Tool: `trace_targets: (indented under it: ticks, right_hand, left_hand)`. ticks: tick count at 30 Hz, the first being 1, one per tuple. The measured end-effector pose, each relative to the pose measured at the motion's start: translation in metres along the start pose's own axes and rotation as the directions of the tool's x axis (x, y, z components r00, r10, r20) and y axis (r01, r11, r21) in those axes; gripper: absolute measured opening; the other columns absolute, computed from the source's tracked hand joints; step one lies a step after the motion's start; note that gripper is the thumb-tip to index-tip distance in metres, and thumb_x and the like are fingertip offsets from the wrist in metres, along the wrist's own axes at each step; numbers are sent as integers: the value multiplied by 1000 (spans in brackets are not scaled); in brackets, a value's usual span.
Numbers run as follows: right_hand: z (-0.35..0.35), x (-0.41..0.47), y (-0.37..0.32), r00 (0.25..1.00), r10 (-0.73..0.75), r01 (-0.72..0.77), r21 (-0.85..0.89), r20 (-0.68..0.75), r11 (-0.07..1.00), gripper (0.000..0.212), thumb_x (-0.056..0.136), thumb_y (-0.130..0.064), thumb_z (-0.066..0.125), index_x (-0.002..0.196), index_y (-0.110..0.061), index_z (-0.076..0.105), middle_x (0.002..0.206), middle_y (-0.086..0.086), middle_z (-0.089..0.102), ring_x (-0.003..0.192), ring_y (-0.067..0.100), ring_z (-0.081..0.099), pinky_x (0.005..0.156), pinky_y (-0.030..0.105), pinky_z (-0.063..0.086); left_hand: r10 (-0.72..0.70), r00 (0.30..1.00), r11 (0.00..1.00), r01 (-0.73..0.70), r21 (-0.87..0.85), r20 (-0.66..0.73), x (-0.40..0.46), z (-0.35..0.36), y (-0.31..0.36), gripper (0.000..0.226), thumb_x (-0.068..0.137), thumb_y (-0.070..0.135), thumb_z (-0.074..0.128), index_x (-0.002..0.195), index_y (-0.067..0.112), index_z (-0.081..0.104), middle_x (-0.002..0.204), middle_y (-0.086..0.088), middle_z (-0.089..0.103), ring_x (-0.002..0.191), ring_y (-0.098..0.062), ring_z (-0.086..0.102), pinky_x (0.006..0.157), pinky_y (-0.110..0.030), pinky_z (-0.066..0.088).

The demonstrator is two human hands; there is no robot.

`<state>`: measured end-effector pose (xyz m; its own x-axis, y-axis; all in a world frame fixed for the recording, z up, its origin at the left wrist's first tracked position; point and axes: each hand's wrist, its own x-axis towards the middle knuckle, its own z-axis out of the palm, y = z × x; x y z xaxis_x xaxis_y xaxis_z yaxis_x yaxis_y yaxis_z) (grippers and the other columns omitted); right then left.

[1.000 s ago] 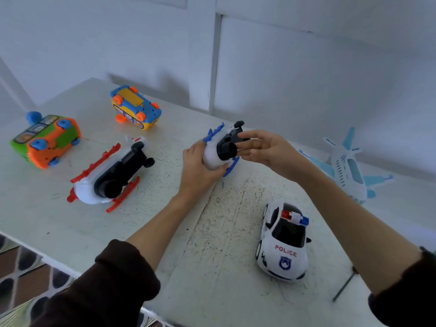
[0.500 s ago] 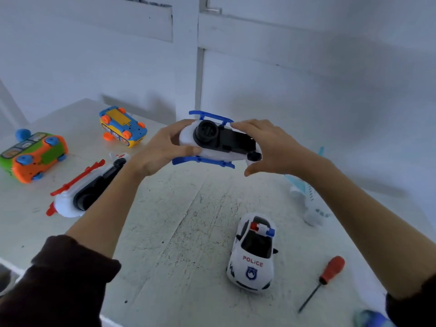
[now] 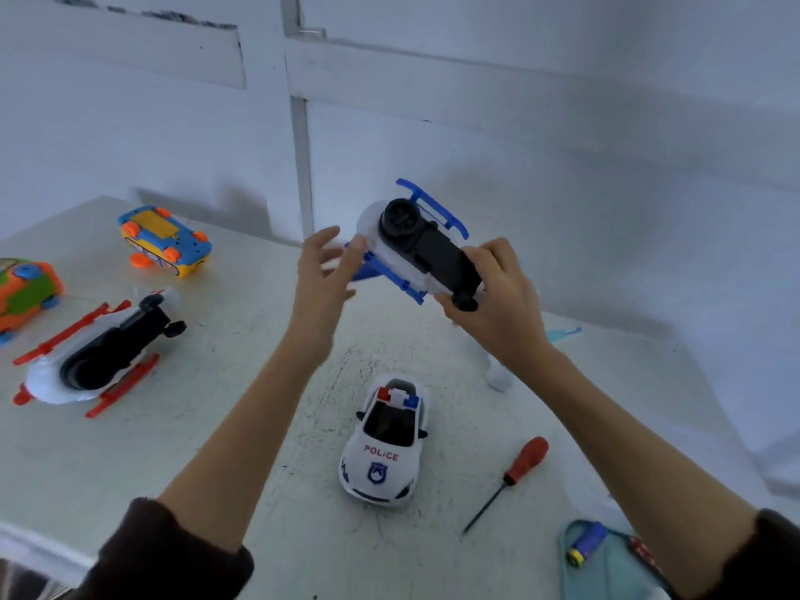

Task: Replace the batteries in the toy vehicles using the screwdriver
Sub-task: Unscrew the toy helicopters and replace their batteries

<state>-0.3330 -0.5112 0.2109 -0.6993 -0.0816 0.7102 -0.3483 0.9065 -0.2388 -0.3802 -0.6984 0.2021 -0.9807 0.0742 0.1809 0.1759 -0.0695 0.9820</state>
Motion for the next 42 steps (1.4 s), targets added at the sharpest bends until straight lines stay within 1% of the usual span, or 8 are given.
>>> trace_targets:
  ticks: [5, 10, 19, 24, 27, 33, 38, 42]
  right_hand:
    - [-5, -12, 6, 996, -6, 7, 13, -85, 1000, 41, 67, -16, 79, 96, 5, 59, 89, 18, 56, 69, 17, 53, 53, 21, 47]
    - [-11, -27, 9, 998, -47, 49, 59, -46, 997, 44, 71, -22, 74, 100, 7, 57, 93, 19, 55, 77, 11, 48, 57, 22, 50]
    - [-61, -31, 26, 953, 222, -301, 539, 208, 787, 40, 77, -28, 59, 113, -25, 41, 115, 7, 45, 99, 7, 49, 75, 16, 49]
    - [-75, -18, 28, 882, 183, -459, 703, 435, 544, 68, 89, -22, 58, 141, -37, 17, 135, -12, 37, 116, 13, 52, 88, 31, 52]
    - [-79, -22, 30, 864, 111, -479, 734, 491, 481, 68, 90, -17, 54, 140, -41, 14, 122, -22, 45, 103, 10, 62, 73, 29, 56]
    - [-79, -32, 31, 865, 151, -493, 760, 478, 423, 52, 92, -17, 53, 135, -35, 31, 137, -2, 39, 112, 21, 57, 74, 37, 57]
    - [-80, -38, 32, 851, 227, -525, 790, 474, 317, 49, 93, -16, 53, 135, -30, 33, 128, -3, 49, 106, 19, 61, 79, 45, 56]
    - [-78, -45, 30, 839, 231, -543, 782, 492, 305, 48, 93, -19, 53, 134, -30, 33, 133, -1, 46, 107, 20, 60, 79, 44, 56]
  left_hand:
    - [-243, 961, 934, 269, -237, 132, -37, 64, -5, 73, 74, 53, 58, 132, 22, 26, 125, -9, 51, 108, -24, 59, 93, -48, 51]
    - [-151, 976, 888, 204, -413, 157, -37, 81, -3, 43, 94, 26, 53, 131, 18, 33, 112, -7, 64, 93, -22, 69, 81, -47, 58]
    - [-71, 962, 947, 147, -284, 264, -46, 83, 7, 65, 77, 37, 62, 134, 13, 40, 119, -12, 64, 99, -27, 68, 80, -42, 58]
    - [-63, 926, 970, 145, -194, 373, -58, 91, 9, 65, 78, 36, 61, 136, 16, 41, 120, -9, 65, 103, -24, 67, 80, -37, 57]
    - [-76, 915, 979, 144, -144, 396, -65, 92, 9, 63, 78, 37, 60, 135, 18, 42, 119, -8, 65, 104, -22, 67, 80, -34, 57]
    - [-65, 908, 989, 114, -94, 414, -84, 94, 3, 64, 89, 45, 49, 145, 18, 30, 130, -8, 59, 113, -20, 62, 87, -32, 54]
    - [6, 934, 1000, -13, 19, 357, -112, 101, -3, 92, 78, 45, 61, 144, 45, -4, 133, -9, 53, 106, -10, 64, 91, -26, 52]
    - [99, 944, 988, -130, 80, 316, -131, 106, -10, 103, 70, 50, 71, 139, 56, -5, 140, -5, 41, 117, -6, 56, 94, -26, 50]
